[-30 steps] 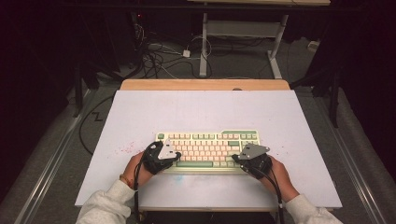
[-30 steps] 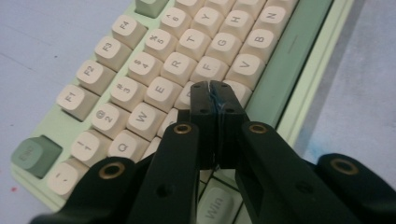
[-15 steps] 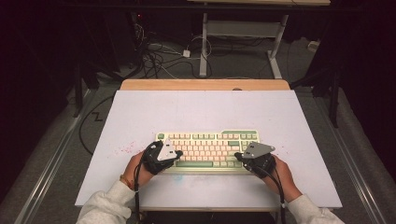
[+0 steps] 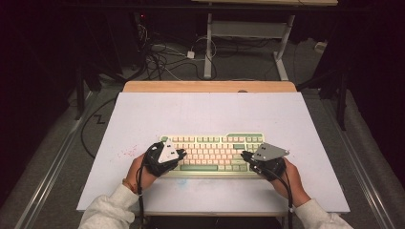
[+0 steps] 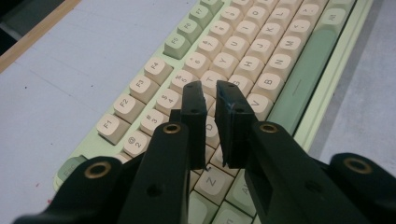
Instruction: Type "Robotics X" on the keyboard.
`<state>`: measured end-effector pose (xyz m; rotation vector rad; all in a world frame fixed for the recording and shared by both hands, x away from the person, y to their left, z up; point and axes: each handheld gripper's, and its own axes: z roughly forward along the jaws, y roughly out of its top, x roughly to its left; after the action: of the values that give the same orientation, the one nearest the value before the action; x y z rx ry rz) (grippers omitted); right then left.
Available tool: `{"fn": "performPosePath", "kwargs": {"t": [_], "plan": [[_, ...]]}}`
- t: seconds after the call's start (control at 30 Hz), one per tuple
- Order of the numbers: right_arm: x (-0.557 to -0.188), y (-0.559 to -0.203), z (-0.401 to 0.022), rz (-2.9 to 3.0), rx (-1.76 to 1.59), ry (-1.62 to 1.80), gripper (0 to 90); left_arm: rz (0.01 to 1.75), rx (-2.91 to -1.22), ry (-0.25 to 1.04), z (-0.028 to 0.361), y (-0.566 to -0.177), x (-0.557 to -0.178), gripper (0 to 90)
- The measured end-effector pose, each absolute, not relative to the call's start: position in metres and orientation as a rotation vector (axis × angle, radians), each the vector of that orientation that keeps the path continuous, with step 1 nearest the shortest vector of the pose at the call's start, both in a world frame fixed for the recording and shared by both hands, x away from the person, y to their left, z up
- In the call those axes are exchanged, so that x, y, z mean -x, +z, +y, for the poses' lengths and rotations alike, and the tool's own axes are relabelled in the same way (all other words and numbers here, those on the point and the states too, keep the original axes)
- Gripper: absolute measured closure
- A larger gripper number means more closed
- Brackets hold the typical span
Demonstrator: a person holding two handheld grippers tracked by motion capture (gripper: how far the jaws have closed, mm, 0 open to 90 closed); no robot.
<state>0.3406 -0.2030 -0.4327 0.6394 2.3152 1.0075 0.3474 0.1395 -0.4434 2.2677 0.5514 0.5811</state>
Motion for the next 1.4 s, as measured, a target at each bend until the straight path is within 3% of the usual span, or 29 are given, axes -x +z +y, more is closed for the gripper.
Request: {"fn": "performPosePath", "kwargs": {"t": [0.27,0.5,0.7,0.73,0.87,0.93,1.17,1.4], "plan": [[-0.341,-0.432,-0.204,2.281,-0.654,1.032,73.2,0.579,-2.235,0.627,0.141,-0.444,-0.348,68.2],[-0.343,-0.432,-0.204,2.263,-0.676,1.045,57.6,0.630,-2.177,0.679,0.143,-0.443,-0.351,44.1],[-0.344,-0.433,-0.204,2.256,-0.682,1.060,45.1,0.650,-2.187,0.676,0.143,-0.444,-0.352,36.9],[-0.344,-0.433,-0.204,2.251,-0.685,1.060,42.5,0.659,-2.189,0.685,0.142,-0.445,-0.352,29.1],[-0.345,-0.433,-0.205,2.230,-0.700,1.068,33.5,0.637,-2.204,0.707,0.140,-0.445,-0.351,27.7],[-0.345,-0.433,-0.205,2.218,-0.710,1.071,29.4,0.636,-2.209,0.701,0.138,-0.445,-0.349,18.9],[-0.346,-0.433,-0.206,2.186,-0.734,1.071,17.4,0.619,-2.232,0.693,0.134,-0.449,-0.349,17.8],[-0.346,-0.434,-0.204,2.183,-0.726,1.043,15.9,0.601,-2.245,0.700,0.131,-0.451,-0.348,17.8]]}}
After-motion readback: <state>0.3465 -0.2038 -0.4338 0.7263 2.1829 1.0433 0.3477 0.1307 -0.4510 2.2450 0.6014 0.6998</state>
